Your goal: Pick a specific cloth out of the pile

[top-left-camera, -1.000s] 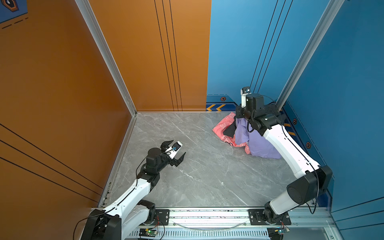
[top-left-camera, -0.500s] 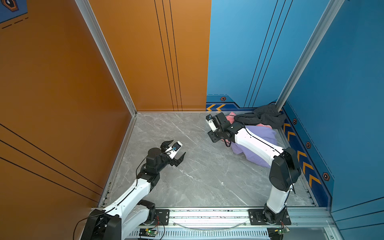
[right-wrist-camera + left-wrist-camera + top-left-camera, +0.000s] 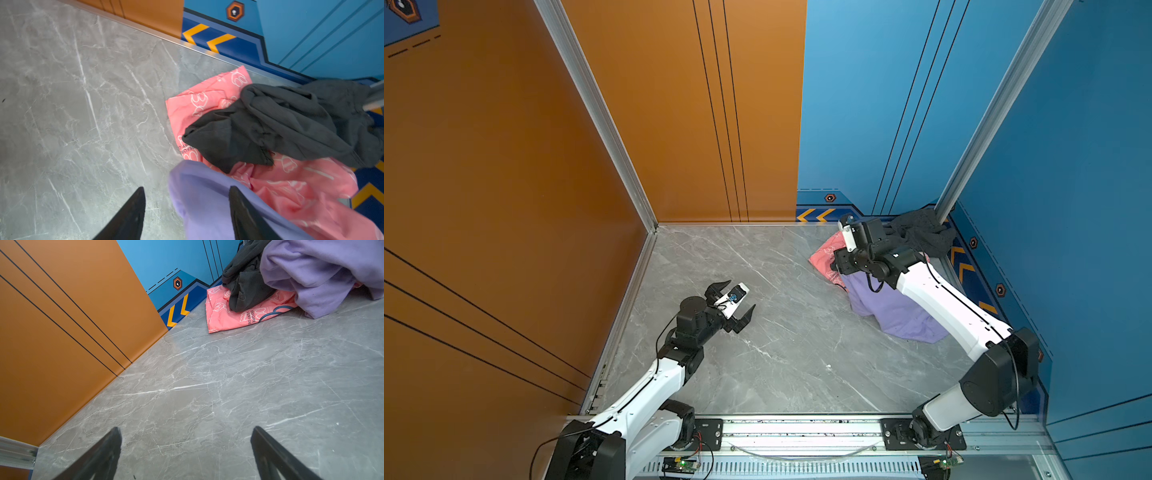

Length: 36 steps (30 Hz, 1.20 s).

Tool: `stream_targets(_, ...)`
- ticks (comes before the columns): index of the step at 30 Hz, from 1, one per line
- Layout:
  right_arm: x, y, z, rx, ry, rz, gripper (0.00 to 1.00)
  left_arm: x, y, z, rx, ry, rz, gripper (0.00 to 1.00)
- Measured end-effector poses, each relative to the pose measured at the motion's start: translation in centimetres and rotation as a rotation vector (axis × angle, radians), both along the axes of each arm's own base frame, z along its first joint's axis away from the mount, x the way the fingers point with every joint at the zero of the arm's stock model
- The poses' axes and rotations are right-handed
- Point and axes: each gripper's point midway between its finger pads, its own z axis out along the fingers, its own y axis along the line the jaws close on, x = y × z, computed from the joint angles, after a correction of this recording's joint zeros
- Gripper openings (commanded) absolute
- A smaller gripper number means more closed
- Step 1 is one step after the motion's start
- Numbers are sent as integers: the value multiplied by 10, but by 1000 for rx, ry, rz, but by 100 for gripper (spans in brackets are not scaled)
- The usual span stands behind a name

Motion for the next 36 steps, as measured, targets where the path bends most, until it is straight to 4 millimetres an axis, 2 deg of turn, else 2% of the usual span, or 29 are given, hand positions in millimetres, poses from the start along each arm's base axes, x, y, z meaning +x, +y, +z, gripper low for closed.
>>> stream_targets(7,-19,-122,-21,204,-5,-417,63,-1,-2,0,4,-2,-4,98)
stream_targets(10,-31,-154,-30,280,-17,-545,63,-1,-2,0,5,-2,-4,98)
stream_targets(12,-37,-165,-36,326,-17,-593,63,-1,-2,0,5,-2,-4,98)
stream_targets(16,-40,-168,-52,409,22,-626,60,-1,-2,0,5,-2,-4,98)
stream_targets(20,-33,-155,-59,488,55,-602,55,-1,-2,0,5,-2,-4,98)
stream_targets(24,-25,-145,-77,542,116,-596,46,-1,-2,0,5,-2,-5,98)
stream_targets(29,-22,-139,-94,570,173,-606,22,-1,-2,0,10,-5,-5,98)
stream_targets(36,-21,-138,-93,582,170,-621,1,-1,-3,-1,13,-6,-6,98)
